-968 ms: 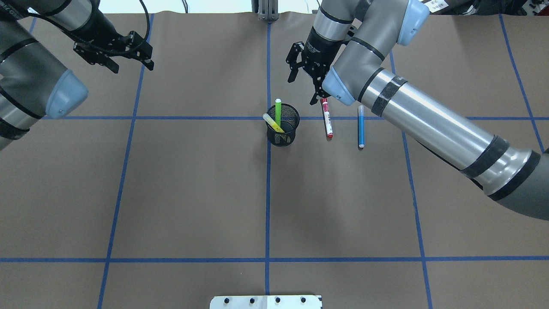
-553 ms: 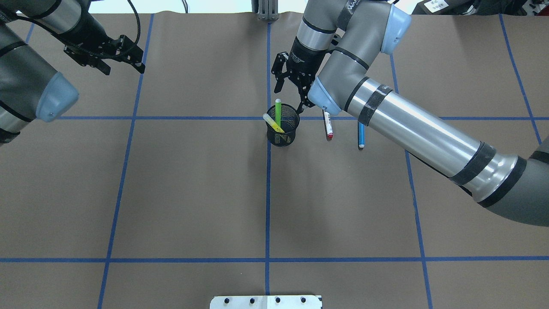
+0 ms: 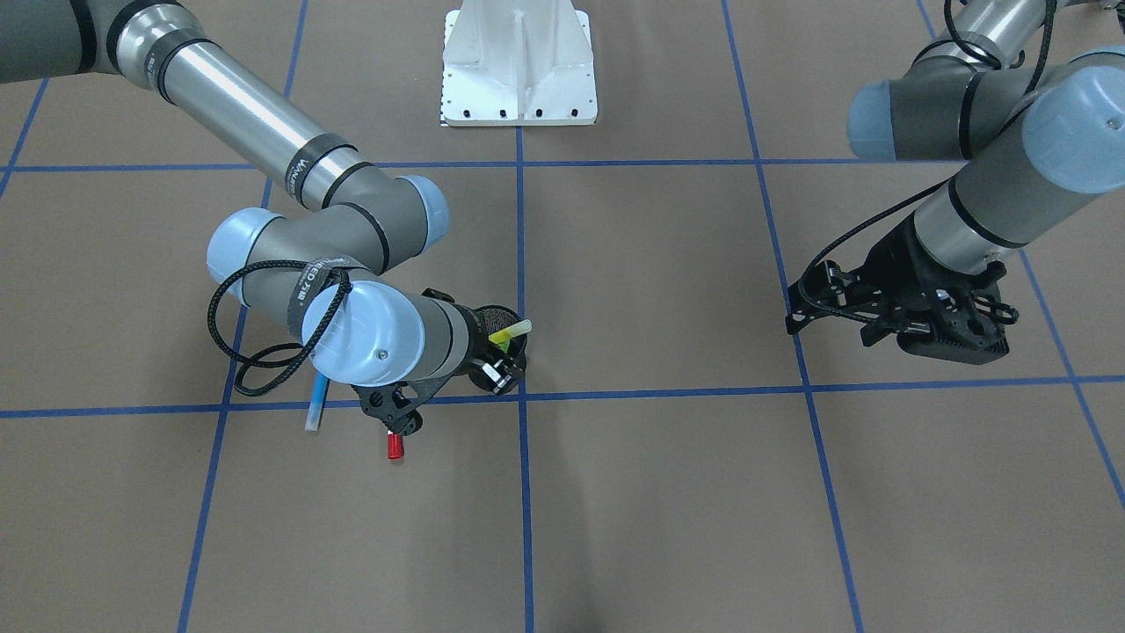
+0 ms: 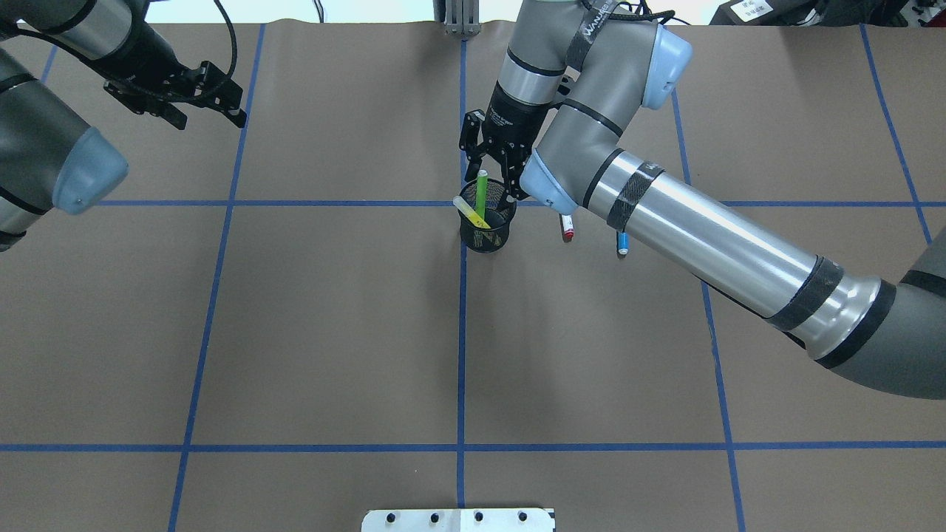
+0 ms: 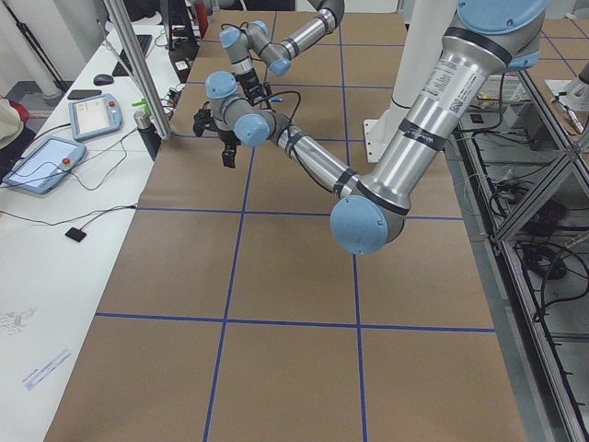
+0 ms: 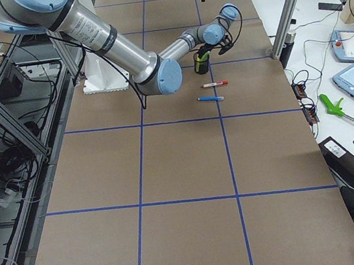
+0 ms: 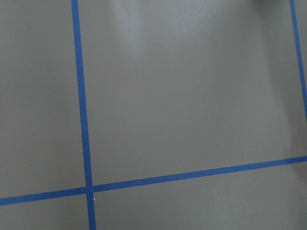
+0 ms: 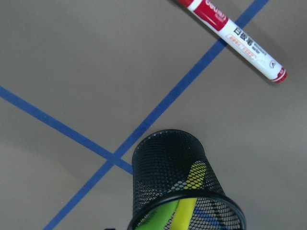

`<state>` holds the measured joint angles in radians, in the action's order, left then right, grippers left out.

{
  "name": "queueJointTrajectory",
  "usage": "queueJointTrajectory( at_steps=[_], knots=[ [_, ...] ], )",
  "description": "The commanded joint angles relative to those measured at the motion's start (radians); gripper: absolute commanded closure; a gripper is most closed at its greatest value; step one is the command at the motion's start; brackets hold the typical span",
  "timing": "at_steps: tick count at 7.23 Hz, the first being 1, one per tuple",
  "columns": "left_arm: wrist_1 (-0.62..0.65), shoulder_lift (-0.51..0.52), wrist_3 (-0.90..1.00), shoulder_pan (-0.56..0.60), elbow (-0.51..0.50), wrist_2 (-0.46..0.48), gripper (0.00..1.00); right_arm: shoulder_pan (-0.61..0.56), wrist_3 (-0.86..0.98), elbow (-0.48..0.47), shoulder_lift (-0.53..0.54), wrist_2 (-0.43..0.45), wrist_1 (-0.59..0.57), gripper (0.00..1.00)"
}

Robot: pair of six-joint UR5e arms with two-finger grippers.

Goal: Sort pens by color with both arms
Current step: 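Close the right gripper on the green highlighter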

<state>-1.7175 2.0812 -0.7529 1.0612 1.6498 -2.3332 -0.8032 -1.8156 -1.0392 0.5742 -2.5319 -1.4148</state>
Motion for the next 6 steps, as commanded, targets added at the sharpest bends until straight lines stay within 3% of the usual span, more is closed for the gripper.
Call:
queueJointTrajectory(
  at_steps=[1,6],
  knots=[
    [-0.001,-0.009,0.001,-0.001,0.011,0.000,0.00,-0.002,-0.005,-0.002,-0.002,-0.001,0.002,0.37],
    [-0.001,-0.010,0.001,0.000,0.019,0.000,0.00,-0.022,0.059,-0.010,0.004,0.048,0.002,0.33]
  ],
)
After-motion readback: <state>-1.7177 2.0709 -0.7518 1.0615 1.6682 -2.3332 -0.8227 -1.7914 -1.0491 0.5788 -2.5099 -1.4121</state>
